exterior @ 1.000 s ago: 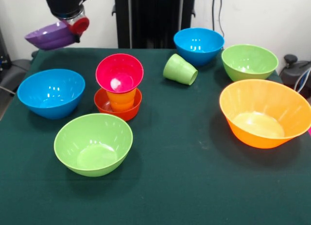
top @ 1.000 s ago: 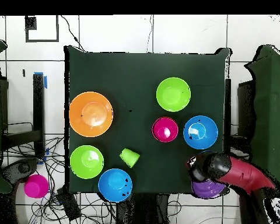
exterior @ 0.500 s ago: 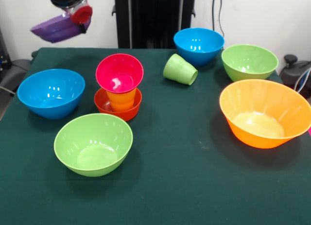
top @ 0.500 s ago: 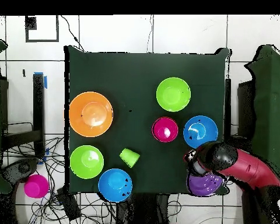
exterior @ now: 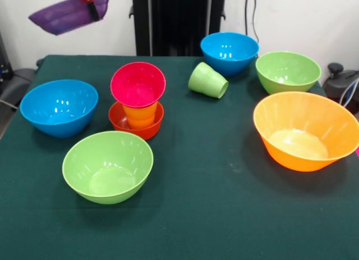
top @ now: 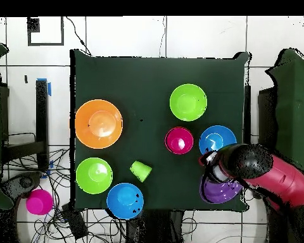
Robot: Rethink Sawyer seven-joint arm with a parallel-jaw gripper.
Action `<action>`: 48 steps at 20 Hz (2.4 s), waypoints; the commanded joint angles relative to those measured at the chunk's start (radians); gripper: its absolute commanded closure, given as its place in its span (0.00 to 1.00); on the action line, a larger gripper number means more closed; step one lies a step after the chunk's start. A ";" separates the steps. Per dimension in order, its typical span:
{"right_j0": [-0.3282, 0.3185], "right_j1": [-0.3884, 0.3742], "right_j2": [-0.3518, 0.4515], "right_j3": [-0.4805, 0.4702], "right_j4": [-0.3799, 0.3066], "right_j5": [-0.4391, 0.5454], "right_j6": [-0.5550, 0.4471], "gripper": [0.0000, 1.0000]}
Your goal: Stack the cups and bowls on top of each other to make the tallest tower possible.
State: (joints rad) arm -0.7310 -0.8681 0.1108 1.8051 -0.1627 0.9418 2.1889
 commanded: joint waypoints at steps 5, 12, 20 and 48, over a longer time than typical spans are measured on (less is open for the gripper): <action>0.028 -0.040 0.132 0.028 0.021 -0.016 -0.124 1.00; 0.033 -0.022 0.198 -0.019 0.020 -0.083 -0.148 1.00; 0.103 0.020 0.222 -0.070 0.033 -0.140 -0.033 1.00; 0.240 -0.012 0.168 -0.438 0.053 0.490 0.044 1.00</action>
State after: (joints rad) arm -0.5337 -0.8656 0.2506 1.4455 -0.1146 1.2448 2.1889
